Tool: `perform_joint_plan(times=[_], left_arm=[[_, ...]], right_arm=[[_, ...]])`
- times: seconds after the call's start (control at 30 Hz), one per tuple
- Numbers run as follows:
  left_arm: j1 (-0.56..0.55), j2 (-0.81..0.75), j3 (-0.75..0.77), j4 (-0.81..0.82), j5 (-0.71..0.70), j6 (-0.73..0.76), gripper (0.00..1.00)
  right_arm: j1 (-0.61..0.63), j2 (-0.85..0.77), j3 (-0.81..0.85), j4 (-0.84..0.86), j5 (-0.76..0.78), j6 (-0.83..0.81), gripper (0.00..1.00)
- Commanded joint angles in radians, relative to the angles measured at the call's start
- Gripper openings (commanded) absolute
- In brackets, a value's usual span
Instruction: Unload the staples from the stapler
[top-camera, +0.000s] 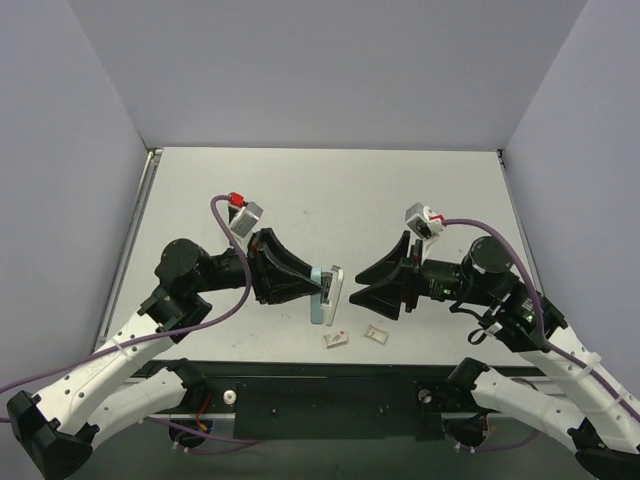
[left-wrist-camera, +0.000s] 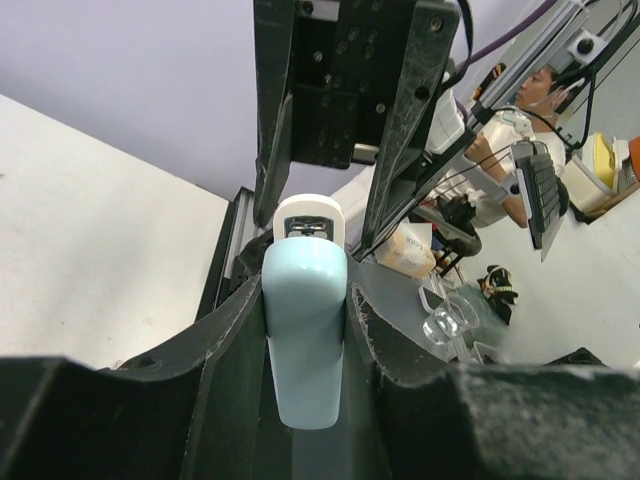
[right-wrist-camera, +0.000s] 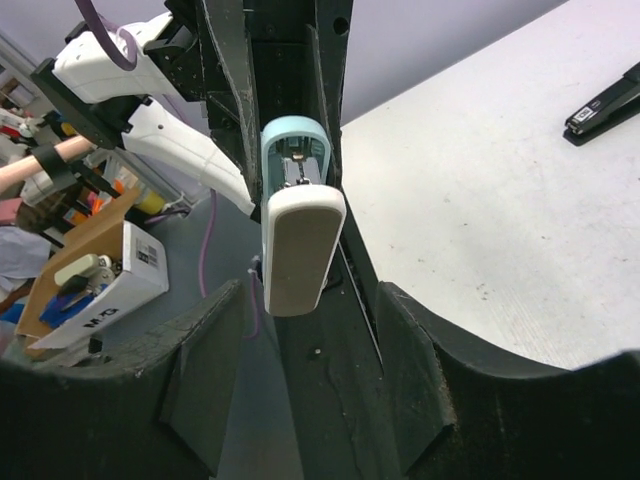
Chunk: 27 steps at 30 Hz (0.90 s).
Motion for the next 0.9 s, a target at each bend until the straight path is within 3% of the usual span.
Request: perform_joint_plan(times=[0.0,0.23,0.47,0.87], left_arm=[[-0.009,-0.015,0.057,-0.05,0.064,0.074,0.0],[-0.016,-0.015,0.085,-0.169,0.148,0.165,0.0],[-0.029,0.007,0.106,-0.218,0.199,0.201,0.0],[-0.053,0.033,0.123,-0.286,0.194,0.246,0.0]], right_arm=[[-0.007,0.002,0.097,-0.098,0.018,-0.102,0.5],[-0.007,0.086,0.233,-0.221,-0.103,-0.167,0.51],[-0.007,0.18,0.295,-0.238,-0.198,-0.164,0.51],[0.025,0.29,0.341,-0.278,-0.243,-0.179,0.49]])
